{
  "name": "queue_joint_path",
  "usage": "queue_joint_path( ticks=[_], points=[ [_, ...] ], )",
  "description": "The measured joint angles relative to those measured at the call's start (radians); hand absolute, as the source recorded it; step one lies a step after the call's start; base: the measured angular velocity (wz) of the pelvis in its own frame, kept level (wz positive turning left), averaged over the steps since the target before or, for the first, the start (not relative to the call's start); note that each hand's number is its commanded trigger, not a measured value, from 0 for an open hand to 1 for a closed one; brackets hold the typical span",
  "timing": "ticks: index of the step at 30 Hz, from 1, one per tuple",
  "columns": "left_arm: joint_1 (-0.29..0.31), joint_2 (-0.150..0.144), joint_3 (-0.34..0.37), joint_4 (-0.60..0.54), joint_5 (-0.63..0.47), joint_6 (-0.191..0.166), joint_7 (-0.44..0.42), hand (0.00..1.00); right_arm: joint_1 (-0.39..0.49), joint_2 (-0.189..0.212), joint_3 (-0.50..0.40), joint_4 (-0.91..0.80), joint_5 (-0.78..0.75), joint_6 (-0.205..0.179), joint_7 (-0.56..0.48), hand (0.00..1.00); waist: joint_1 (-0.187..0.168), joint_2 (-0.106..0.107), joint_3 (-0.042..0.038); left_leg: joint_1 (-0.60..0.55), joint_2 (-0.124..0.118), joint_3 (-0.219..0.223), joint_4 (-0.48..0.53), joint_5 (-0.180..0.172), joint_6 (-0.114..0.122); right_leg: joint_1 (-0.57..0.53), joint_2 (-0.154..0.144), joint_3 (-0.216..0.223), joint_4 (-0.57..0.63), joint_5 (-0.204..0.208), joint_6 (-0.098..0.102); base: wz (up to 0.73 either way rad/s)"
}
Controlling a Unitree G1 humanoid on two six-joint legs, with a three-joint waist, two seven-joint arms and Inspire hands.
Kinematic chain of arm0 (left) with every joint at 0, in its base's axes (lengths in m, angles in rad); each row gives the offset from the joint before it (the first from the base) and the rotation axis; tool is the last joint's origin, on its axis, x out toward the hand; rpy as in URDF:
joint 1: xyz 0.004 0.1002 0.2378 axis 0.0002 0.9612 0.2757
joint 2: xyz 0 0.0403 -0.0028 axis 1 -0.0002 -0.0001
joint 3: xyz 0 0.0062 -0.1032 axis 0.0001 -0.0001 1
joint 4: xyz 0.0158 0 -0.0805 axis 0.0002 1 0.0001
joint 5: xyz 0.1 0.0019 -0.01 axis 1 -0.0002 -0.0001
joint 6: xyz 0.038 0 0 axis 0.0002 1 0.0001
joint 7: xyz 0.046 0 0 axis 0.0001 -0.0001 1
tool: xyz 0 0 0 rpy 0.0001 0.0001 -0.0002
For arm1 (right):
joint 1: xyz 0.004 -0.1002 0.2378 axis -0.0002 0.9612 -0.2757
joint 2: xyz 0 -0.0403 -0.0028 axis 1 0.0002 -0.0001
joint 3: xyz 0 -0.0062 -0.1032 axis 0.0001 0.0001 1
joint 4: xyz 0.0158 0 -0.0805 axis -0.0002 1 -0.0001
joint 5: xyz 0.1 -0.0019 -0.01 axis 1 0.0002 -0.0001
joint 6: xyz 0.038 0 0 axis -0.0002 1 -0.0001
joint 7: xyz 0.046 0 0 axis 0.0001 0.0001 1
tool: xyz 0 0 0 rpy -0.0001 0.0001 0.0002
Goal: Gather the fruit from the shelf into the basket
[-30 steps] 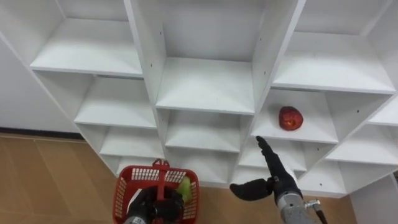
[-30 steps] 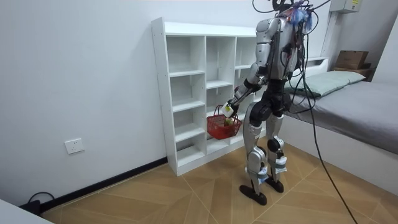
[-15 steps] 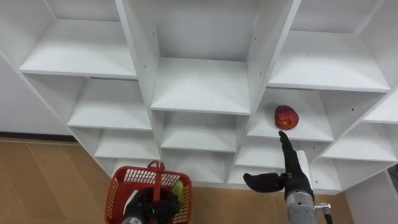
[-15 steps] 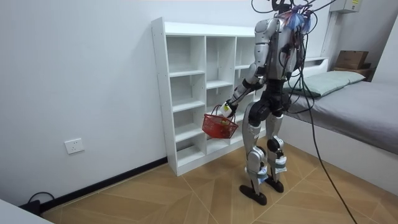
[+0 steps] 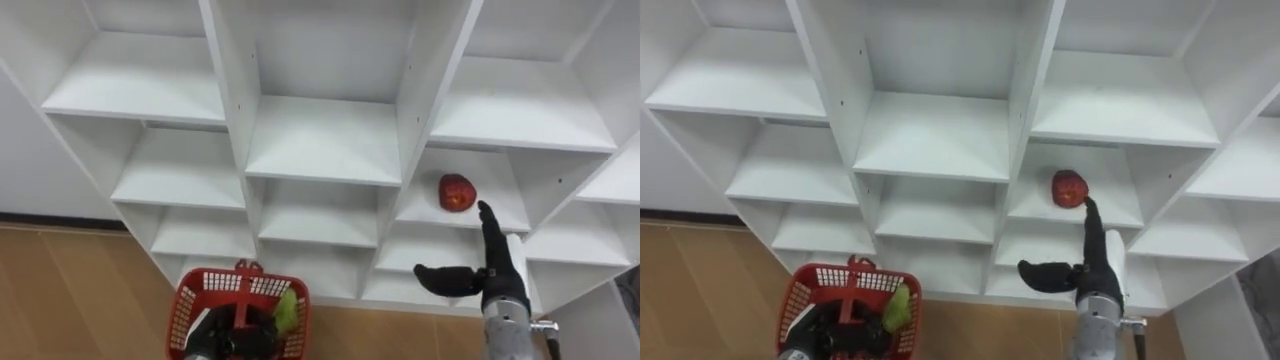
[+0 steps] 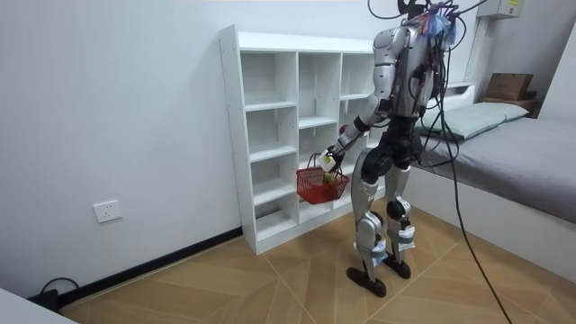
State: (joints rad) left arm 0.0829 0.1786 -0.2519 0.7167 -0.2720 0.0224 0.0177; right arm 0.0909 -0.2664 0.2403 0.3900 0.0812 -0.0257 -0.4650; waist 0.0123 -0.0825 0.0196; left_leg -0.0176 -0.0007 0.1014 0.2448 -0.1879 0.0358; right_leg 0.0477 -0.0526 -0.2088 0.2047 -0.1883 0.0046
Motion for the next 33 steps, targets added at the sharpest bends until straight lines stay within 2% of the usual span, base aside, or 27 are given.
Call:
queue_joint_path(
  ticks=[1, 4, 8, 11, 13, 19, 23, 29, 33],
  points=[
    [0.001, 0.011, 0.002, 0.0, 0.001, 0.002, -0.006, 1.0, -0.005, -0.021, -0.001, 0.0, 0.01, 0.001, -0.001, 0.0, 0.004, -0.007, -0.0046, -0.012, 0.001, -0.003, 0.011, -0.002, 0.0, -0.012, 0.002, -0.009, 0.001, 0.0, 0.0, 0.09],
    [0.004, 0.018, 0.023, 0.0, 0.027, 0.002, -0.014, 1.0, -0.063, -0.05, -0.041, 0.025, 0.03, 0.001, -0.006, 0.0, 0.018, -0.02, -0.0062, -0.037, 0.004, -0.004, 0.022, -0.002, 0.0, -0.027, 0.004, -0.013, 0.01, 0.003, -0.003, 0.01],
    [0.011, 0.026, 0.033, 0.015, 0.052, 0.002, -0.038, 1.0, -0.141, -0.053, -0.072, 0.087, 0.057, 0.001, -0.033, 0.0, 0.02, -0.035, -0.0068, -0.053, 0.003, -0.026, 0.032, -0.003, -0.001, -0.029, 0.003, -0.042, 0.014, 0.003, -0.004, 0.17],
    [0.009, 0.037, 0.034, 0.012, 0.088, 0.003, -0.055, 1.0, -0.207, -0.063, -0.071, 0.124, 0.107, 0.001, -0.037, 0.0, 0.02, -0.05, -0.0073, -0.121, 0.005, -0.056, 0.067, -0.004, -0.003, -0.077, 0.003, -0.069, 0.028, 0.003, -0.005, 0.26],
    [0.01, 0.039, 0.033, 0.01, 0.115, 0.016, -0.056, 1.0, -0.258, -0.073, -0.07, 0.172, 0.143, 0.002, -0.05, 0.0, 0.032, -0.059, -0.0059, -0.149, 0.007, -0.065, 0.082, -0.004, -0.003, -0.098, 0.002, -0.077, 0.041, 0.003, -0.005, 0.18],
    [0.006, 0.053, 0.032, 0.003, 0.137, 0.022, -0.056, 1.0, -0.288, -0.079, -0.064, 0.227, 0.149, 0.005, -0.069, 0.0, 0.07, -0.08, -0.0037, -0.184, 0.005, -0.082, 0.1, -0.004, -0.003, -0.121, 0.001, -0.099, 0.052, 0.003, -0.005, 0.09],
    [0.005, 0.05, 0.027, 0.003, 0.148, 0.022, -0.057, 1.0, -0.291, -0.079, -0.063, 0.266, 0.149, 0.005, -0.07, 0.0, 0.081, -0.083, -0.0016, -0.212, 0.004, -0.102, 0.12, -0.007, -0.002, -0.133, 0.003, -0.104, 0.054, 0.003, -0.006, 0.13],
    [0.011, 0.051, 0.014, 0.003, 0.155, 0.024, -0.071, 1.0, -0.349, -0.079, -0.055, 0.357, 0.15, 0.007, -0.078, 0.0, 0.102, -0.072, 0.0068, -0.278, 0.008, -0.109, 0.151, -0.01, -0.002, -0.183, 0.009, -0.102, 0.058, 0.01, -0.016, 0.01],
    [0.009, 0.055, 0.013, 0.008, 0.148, 0.024, -0.073, 1.0, -0.429, -0.079, -0.056, 0.428, 0.155, 0.006, -0.098, 0.0, 0.12, -0.069, 0.0087, -0.287, 0.007, -0.106, 0.15, -0.008, -0.001, -0.203, 0.003, -0.101, 0.072, 0.009, -0.017, -0.05]
  ],
)
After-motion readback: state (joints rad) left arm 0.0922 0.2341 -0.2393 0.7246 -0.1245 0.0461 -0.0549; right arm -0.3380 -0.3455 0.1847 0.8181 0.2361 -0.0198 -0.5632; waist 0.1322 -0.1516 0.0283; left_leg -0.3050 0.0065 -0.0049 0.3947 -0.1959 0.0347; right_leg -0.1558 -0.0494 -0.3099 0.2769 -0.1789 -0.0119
